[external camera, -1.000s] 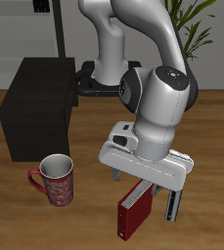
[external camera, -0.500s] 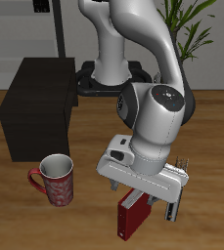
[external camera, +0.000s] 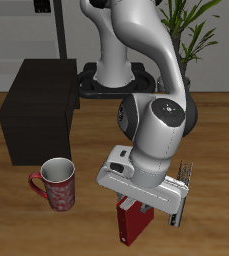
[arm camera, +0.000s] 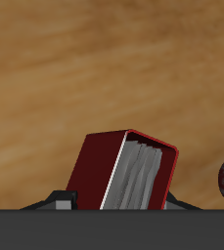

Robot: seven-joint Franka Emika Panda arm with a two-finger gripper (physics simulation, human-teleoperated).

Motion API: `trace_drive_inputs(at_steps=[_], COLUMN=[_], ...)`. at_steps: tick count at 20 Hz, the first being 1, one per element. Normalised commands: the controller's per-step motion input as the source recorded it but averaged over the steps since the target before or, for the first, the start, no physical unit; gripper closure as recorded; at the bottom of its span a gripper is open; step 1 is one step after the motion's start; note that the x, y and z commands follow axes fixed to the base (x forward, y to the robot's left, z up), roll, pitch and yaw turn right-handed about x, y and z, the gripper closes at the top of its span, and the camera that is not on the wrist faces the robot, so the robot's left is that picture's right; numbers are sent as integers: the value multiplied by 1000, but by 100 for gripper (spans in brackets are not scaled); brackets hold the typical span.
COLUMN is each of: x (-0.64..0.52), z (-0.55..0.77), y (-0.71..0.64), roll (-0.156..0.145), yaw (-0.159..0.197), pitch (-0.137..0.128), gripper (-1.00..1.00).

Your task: Place the red book in the top region of the shelf

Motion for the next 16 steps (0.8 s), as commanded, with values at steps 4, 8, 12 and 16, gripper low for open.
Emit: trace_drive_inputs(at_steps=[4, 8, 12, 16], x=[-79, -176, -254, -304], z=[-8, 142, 360, 467], y=[-14, -70, -31, -64], roll=[9, -14, -15, -31], yaw=[-9, 15, 88, 59], pitch=[3, -17, -75, -63], gripper=[100, 100, 100, 100])
